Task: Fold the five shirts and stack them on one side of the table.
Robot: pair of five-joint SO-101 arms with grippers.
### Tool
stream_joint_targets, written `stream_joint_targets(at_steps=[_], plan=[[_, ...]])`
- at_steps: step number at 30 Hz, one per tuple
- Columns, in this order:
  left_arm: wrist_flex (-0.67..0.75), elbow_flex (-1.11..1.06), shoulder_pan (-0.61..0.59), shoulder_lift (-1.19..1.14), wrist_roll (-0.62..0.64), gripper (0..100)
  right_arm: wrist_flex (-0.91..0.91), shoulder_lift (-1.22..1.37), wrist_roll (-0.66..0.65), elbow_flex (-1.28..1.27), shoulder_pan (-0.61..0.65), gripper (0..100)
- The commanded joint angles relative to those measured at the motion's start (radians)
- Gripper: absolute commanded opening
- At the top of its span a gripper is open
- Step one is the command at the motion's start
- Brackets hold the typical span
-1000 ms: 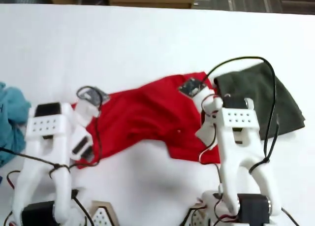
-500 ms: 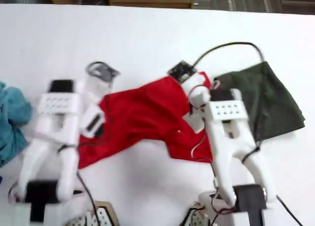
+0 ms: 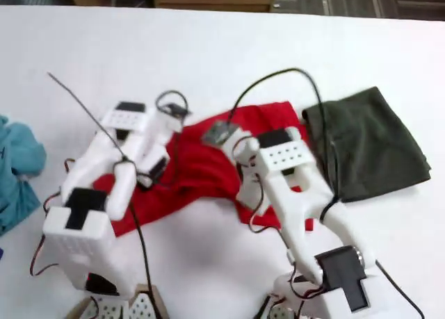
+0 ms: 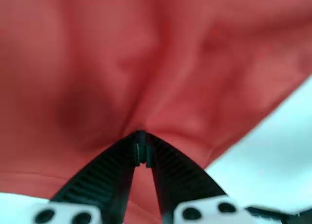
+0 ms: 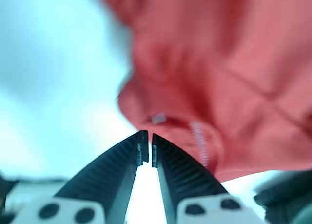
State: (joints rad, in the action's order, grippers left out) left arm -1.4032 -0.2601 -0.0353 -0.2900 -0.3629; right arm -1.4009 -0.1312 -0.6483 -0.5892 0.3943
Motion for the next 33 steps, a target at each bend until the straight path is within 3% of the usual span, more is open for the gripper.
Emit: stream_joint_targets(at_steps=[1,6,12,17,23,33], plan=[[-0.035,0.108,-0.054,-0.012,0.003,3,-0.031,-0.005,-0.054,-0.023,0.012,2.1],[-0.118,0.171,-0.061,-0.015,0.002,3,-0.070,-0.007,-0.058,0.006,0.010,2.1],[-0.180,0.246,-0.061,-0.015,0.003,3,-0.113,-0.001,-0.051,0.250,0.008,2.1],[-0.137,0.228,-0.009,-0.023,0.038,3,-0.008,0.050,-0.051,0.281,0.004,2.1],[-0.118,0.203,0.158,-0.025,0.041,3,0.085,0.211,-0.052,0.287,-0.077,2.1],[0.057,0.031,0.196,-0.025,0.043,3,-0.077,0.282,-0.055,0.279,-0.074,2.1]])
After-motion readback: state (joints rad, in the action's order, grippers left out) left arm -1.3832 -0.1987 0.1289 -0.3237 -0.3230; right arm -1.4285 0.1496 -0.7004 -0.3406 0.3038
